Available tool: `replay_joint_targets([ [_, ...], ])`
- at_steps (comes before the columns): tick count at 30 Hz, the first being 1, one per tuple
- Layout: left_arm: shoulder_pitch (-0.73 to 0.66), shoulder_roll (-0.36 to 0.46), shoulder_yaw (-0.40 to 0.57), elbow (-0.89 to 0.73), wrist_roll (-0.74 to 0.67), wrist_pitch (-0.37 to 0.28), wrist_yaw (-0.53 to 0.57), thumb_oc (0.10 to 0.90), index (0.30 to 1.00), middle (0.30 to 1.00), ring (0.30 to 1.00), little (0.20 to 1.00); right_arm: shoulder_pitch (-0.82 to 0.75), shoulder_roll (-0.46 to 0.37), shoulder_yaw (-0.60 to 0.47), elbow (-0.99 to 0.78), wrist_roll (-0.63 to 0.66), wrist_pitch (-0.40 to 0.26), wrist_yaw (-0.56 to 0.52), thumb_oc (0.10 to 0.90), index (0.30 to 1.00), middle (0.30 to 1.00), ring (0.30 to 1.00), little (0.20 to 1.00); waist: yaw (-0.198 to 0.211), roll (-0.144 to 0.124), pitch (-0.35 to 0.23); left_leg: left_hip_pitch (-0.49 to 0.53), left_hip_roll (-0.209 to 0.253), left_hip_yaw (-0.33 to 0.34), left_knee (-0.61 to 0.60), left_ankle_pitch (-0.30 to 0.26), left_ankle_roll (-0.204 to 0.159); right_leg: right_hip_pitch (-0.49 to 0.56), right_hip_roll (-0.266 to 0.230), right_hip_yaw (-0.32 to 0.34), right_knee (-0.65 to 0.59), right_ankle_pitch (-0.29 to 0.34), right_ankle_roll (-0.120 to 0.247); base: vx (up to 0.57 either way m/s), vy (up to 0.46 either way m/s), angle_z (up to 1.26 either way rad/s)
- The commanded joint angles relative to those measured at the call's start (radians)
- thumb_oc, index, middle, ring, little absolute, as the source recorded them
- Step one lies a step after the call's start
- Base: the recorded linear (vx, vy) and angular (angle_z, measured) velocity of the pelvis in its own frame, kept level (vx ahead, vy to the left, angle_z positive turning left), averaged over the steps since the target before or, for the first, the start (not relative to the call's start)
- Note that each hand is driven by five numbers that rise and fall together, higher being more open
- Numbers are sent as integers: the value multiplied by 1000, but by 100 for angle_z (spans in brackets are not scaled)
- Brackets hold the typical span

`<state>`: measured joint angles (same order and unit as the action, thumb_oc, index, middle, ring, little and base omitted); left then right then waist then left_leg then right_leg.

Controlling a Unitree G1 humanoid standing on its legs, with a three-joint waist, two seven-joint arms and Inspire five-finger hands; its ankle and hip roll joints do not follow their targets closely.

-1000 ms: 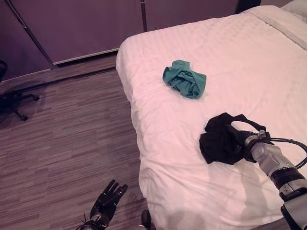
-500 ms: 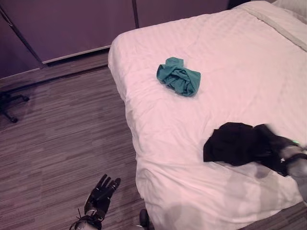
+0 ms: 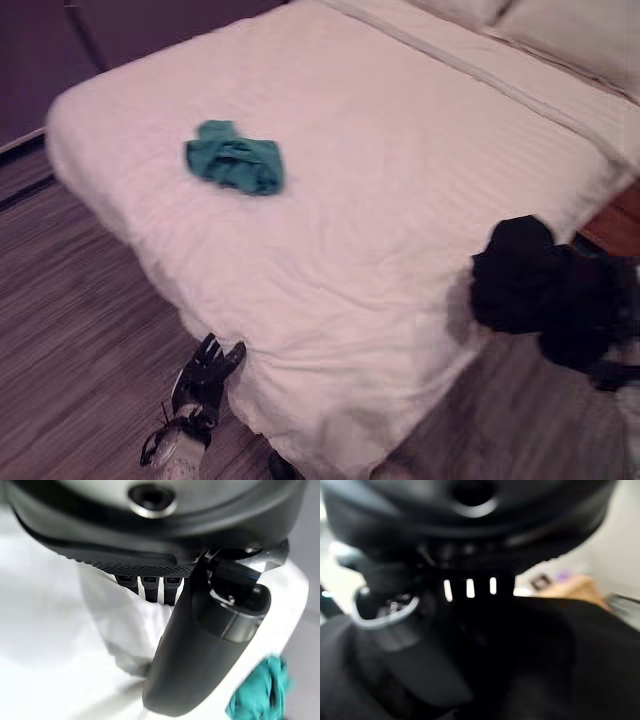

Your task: Pick up bed clothes into laundry basket.

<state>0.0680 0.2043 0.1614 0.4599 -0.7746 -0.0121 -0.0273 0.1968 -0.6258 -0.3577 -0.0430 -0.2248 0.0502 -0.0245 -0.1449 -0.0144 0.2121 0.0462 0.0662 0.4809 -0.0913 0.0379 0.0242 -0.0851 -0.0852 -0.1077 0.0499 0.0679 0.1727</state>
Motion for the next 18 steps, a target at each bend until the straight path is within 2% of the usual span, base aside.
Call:
replay_joint_targets([
  [1,-35,70,42,-166,-11,-85,-44,800,900,900,900,900,-145,-66,-67,-57,-33,-51,-47,400,300,300,300,300,74,-24,-42,40,27,7,18,6,-25,8,-69,-101,373,-8,36,-239,53,-22],
  [3,-23,73,75,-186,-31,-97,-30,800,900,900,900,900,-150,-72,-61,-45,-39,-49,-50,400,300,300,300,300,90,-34,-63,26,22,28,19,18,-19,38,-47,-134,430,-28,37,-200,2,-20],
  [4,-11,72,88,-188,-44,-101,-23,800,900,900,900,900,-160,-71,-52,-34,-31,-53,-53,400,300,300,300,300,106,-53,-76,11,12,34,21,24,-18,70,-51,-150,414,-33,36,-223,-77,-27],
  [5,9,68,110,-194,-54,-109,-7,800,900,900,900,900,-192,-72,-26,-17,-15,-54,-61,400,300,300,300,300,151,-84,-102,-12,-2,38,15,33,-31,153,-60,-181,323,-59,40,-252,-131,-39],
  [6,15,61,122,-191,-61,-110,-3,800,900,900,900,900,-200,-75,-18,-14,-9,-54,-57,400,300,300,300,300,175,-87,-109,-37,6,40,16,56,-40,184,-42,-190,262,-126,16,-277,-188,-61],
  [7,22,55,130,-191,-65,-112,-1,800,900,900,900,900,-204,-76,-10,-6,2,-54,-57,400,300,300,300,300,191,-89,-115,-59,18,39,19,82,-57,213,-12,-171,176,-195,-13,-172,-161,-56],
  [8,24,54,130,-192,-65,-112,-1,800,900,900,900,900,-204,-77,-9,-4,4,-55,-58,400,300,300,300,300,192,-90,-116,-59,21,39,21,84,-63,219,-7,-170,164,-194,-20,-258,-289,-55],
  [9,36,38,139,-189,-73,-111,1,800,900,900,900,900,-207,-79,1,-4,14,-60,-53,400,300,300,300,300,218,-88,-111,-108,51,28,39,132,-93,254,40,-163,49,-227,-56,-176,-207,-25],
  [10,36,38,139,-189,-73,-111,1,800,900,900,900,900,-207,-80,1,-3,14,-60,-54,400,300,300,300,300,218,-87,-110,-108,52,27,40,132,-94,256,42,-164,46,-225,-57,-399,-324,-13],
  [11,33,33,137,-190,-72,-106,0,800,900,900,900,900,-210,-94,13,-9,14,-65,-52,400,300,300,300,300,236,-72,-83,-152,84,3,66,213,-137,267,68,-174,6,-222,-79,-371,-190,-4],
  [12,27,34,129,-190,-71,-107,3,800,900,900,900,900,-217,-101,24,-5,17,-68,-59,400,300,300,300,300,255,-62,-57,-188,101,-43,102,283,-158,263,79,-176,4,-211,-92,-533,-206,-1],
  [13,18,34,120,-191,-78,-111,7,800,900,900,900,900,-236,-108,40,3,32,-71,-66,400,300,300,300,300,271,-55,-31,-213,99,-153,139,306,-186,251,78,-165,5,-201,-103,-337,-67,-7],
  [14,15,34,120,-190,-78,-111,7,800,900,900,900,900,-239,-109,41,5,33,-71,-67,400,300,300,300,300,268,-50,-30,-219,104,-158,143,310,-186,249,83,-169,4,-197,-105,-306,-27,-18],
  [15,10,35,115,-192,-73,-110,10,800,900,900,900,900,-252,-108,51,14,57,-72,-69,400,300,300,300,300,263,-54,-19,-226,103,-235,179,286,-184,237,66,-179,4,-183,-106,-257,-22,-13],
  [17,15,32,116,-203,-67,-107,7,800,900,900,900,900,-244,-91,56,14,96,-75,-61,400,300,300,300,300,241,-73,-20,-201,125,-275,257,224,-159,220,36,-185,-12,-149,-104,-327,-5,6],
  [18,13,35,116,-205,-64,-109,-6,800,900,900,900,900,-221,-79,58,7,102,-85,-58,400,300,300,300,300,225,-78,-34,-157,151,-317,303,190,-141,208,23,-178,-24,-131,-108,-311,92,-15],
])
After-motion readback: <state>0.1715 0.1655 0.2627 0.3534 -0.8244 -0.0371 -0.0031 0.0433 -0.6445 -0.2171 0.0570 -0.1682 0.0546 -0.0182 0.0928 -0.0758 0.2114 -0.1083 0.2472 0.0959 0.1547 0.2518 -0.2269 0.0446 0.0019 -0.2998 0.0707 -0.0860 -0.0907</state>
